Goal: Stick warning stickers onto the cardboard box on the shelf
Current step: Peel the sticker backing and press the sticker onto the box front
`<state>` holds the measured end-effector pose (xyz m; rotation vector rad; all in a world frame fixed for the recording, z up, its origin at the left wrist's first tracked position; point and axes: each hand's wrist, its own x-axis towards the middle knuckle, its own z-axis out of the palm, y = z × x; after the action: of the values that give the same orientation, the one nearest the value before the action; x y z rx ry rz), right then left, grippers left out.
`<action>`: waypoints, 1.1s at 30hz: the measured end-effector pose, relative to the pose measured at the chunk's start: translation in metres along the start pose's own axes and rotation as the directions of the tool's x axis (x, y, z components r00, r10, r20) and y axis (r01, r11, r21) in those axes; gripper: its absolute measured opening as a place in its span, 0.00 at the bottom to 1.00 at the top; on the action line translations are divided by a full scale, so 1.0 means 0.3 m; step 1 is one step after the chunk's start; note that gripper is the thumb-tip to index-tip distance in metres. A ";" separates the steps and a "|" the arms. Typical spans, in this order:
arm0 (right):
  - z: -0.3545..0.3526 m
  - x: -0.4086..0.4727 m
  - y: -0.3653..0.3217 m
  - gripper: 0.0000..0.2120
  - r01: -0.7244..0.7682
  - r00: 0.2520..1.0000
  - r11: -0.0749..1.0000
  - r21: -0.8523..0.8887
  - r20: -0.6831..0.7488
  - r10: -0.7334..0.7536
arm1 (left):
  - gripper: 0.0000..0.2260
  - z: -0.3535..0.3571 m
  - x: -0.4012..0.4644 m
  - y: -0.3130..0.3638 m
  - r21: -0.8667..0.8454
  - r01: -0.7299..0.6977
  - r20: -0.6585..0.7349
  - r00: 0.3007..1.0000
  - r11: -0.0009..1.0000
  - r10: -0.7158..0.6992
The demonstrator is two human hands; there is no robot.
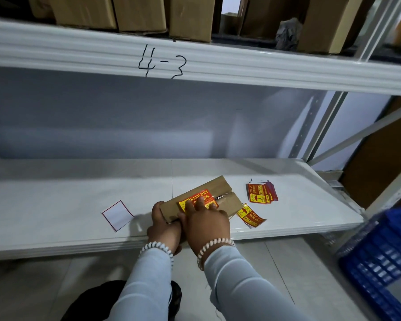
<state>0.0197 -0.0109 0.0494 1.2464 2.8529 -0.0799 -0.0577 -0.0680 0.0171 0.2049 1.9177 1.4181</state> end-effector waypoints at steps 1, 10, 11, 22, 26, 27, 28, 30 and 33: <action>0.008 -0.005 0.000 0.26 0.023 1.000 1.000 -0.015 -0.007 -0.023 | 0.27 0.000 0.003 0.000 -0.019 0.015 0.007 1.000 1.000 -0.015; 0.077 -0.024 0.055 0.24 0.134 0.991 0.988 0.076 -0.035 -0.132 | 0.27 0.002 0.032 0.001 -0.102 0.030 0.032 0.999 0.994 -0.026; 0.088 -0.029 0.063 0.24 0.140 0.988 0.989 0.046 -0.079 -0.136 | 0.26 0.002 0.035 0.001 -0.098 0.025 0.023 0.999 0.995 -0.022; 0.083 -0.012 0.080 0.29 0.211 0.974 0.977 -0.044 -0.079 -0.214 | 0.26 0.001 0.053 -0.007 0.006 -0.010 0.025 1.000 1.000 0.010; 0.088 -0.006 0.097 0.30 0.142 0.986 0.990 0.012 -0.087 -0.140 | 0.26 -0.001 0.045 -0.005 0.039 -0.019 0.016 1.000 0.999 0.019; 0.085 -0.006 0.099 0.30 0.122 0.989 0.992 0.022 -0.085 -0.120 | 0.25 -0.001 0.045 -0.007 0.048 -0.021 0.016 1.000 0.999 0.020; 0.080 -0.008 0.101 0.29 0.106 0.991 0.994 0.027 -0.085 -0.103 | 0.25 -0.002 0.043 -0.008 0.058 -0.027 0.014 1.000 0.998 0.026; 0.080 -0.016 0.113 0.26 0.071 0.994 0.995 0.065 -0.083 -0.065 | 0.24 -0.001 0.041 -0.008 0.062 -0.035 0.014 0.999 0.997 0.034; 0.091 -0.031 0.143 0.24 0.010 0.999 0.988 0.152 -0.039 -0.004 | 0.23 0.003 0.036 -0.006 0.078 -0.043 0.021 0.999 0.996 0.041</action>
<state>0.0576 0.0098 0.0209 1.2761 2.9334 -0.2826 -0.0644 -0.0622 0.0104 0.2965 1.9651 1.3646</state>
